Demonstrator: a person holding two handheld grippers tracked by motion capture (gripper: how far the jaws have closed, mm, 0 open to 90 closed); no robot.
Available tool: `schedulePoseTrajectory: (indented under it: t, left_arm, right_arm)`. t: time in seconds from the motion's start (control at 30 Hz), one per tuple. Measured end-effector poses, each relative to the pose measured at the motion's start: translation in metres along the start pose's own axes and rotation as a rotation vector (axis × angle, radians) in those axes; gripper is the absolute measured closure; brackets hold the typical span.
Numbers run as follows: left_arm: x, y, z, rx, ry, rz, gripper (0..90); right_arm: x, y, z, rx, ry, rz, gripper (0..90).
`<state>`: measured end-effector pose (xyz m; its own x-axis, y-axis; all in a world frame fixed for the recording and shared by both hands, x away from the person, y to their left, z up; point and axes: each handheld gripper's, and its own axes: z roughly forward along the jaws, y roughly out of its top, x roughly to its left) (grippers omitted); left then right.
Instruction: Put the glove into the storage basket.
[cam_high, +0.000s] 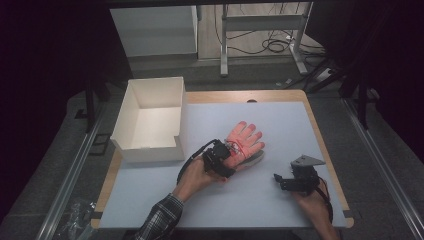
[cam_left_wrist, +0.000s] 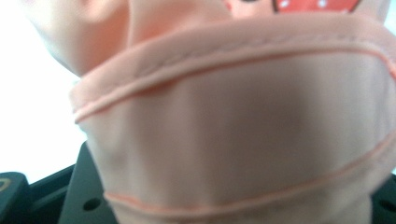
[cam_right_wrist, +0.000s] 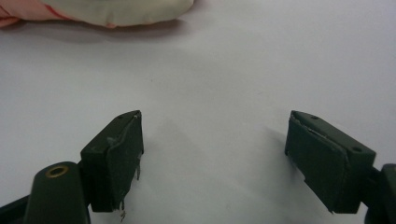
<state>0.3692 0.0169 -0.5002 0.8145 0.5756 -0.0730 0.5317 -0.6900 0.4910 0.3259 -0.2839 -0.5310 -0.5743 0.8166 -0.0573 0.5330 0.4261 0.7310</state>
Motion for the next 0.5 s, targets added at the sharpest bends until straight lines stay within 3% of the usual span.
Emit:
schedulePoseTrajectory:
  t: [0.23,0.5]
  left_arm:
    - [0.004,0.007,-0.012,-0.017,0.001,-0.009,40.6]
    - [0.009,0.016,-0.030,-0.029,0.037,-0.025,40.3]
  right_arm:
    - [0.000,0.000,0.000,0.000,0.000,0.000,19.5]
    - [0.000,0.000,0.000,0.000,-0.001,0.000,19.5]
